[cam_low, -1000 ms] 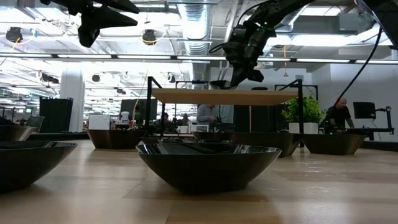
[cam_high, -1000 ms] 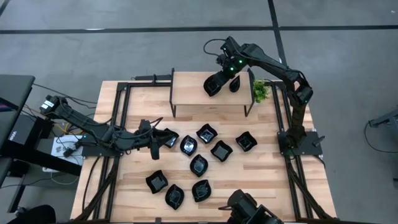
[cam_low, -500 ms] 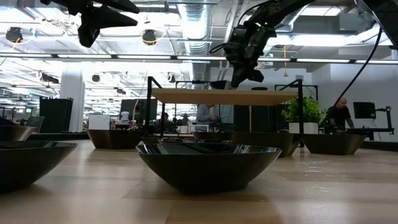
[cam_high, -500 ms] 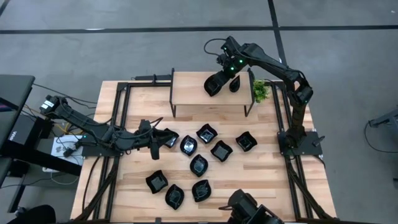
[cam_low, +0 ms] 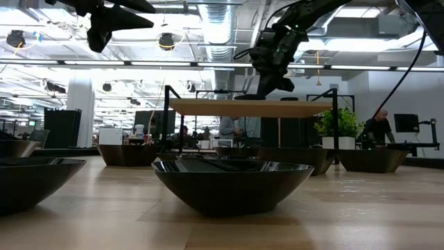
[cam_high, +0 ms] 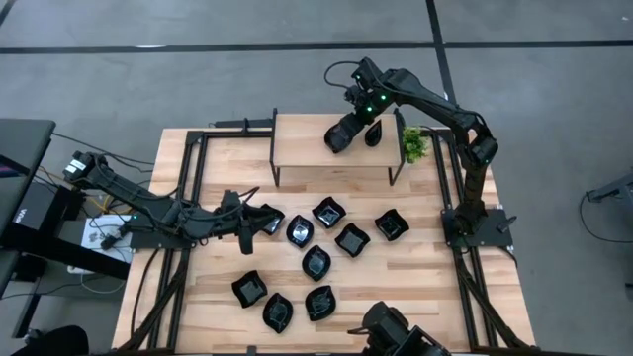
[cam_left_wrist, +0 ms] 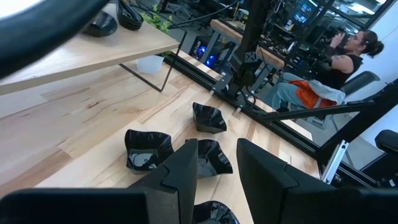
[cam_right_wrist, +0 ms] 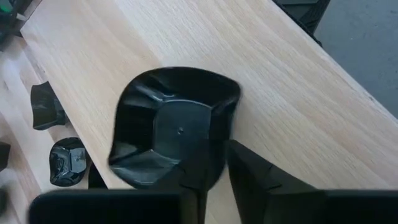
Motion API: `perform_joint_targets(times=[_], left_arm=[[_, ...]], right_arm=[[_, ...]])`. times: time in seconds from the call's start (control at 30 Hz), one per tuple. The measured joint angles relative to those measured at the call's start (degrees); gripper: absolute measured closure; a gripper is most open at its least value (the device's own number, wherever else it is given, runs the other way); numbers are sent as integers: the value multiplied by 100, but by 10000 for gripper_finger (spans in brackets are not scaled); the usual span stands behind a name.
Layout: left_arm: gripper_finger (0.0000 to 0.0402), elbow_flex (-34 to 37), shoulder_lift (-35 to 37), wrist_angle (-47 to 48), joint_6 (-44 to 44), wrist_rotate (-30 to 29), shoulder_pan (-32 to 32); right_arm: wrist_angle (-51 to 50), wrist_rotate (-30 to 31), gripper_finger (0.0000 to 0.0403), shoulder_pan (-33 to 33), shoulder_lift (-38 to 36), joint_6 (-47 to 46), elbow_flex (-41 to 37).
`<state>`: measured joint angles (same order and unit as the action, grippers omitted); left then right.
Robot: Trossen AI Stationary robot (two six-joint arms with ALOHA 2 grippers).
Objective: Pick & Place Mini shaped plates
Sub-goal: Put the black leaf shaped plate on the shelf, then stack the black leaf shaped plate on top of the other black leaf shaped plate on the shelf
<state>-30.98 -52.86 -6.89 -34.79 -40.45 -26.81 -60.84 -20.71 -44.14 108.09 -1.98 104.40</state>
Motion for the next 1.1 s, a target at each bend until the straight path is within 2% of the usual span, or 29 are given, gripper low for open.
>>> perform_joint_targets(times=[0.27,0.5,0.63,0.83,1.1], left_arm=[[289,0,0,-3,0,2,0],[289,0,0,-3,0,4,0],[289,0,0,-3,0,4,0],[289,0,0,-5,0,4,2],[289,0,0,-47,0,4,0]], right_arm=[[-52,-40,302,-56,-30,60,46],[-1380,-278,300,100,-205,251,960],[-1844,-475,300,575,-765,437,936],[-1853,-463,300,1655,-1877,103,183],[-278,-74,301,3354,-3162,-782,-1794]])
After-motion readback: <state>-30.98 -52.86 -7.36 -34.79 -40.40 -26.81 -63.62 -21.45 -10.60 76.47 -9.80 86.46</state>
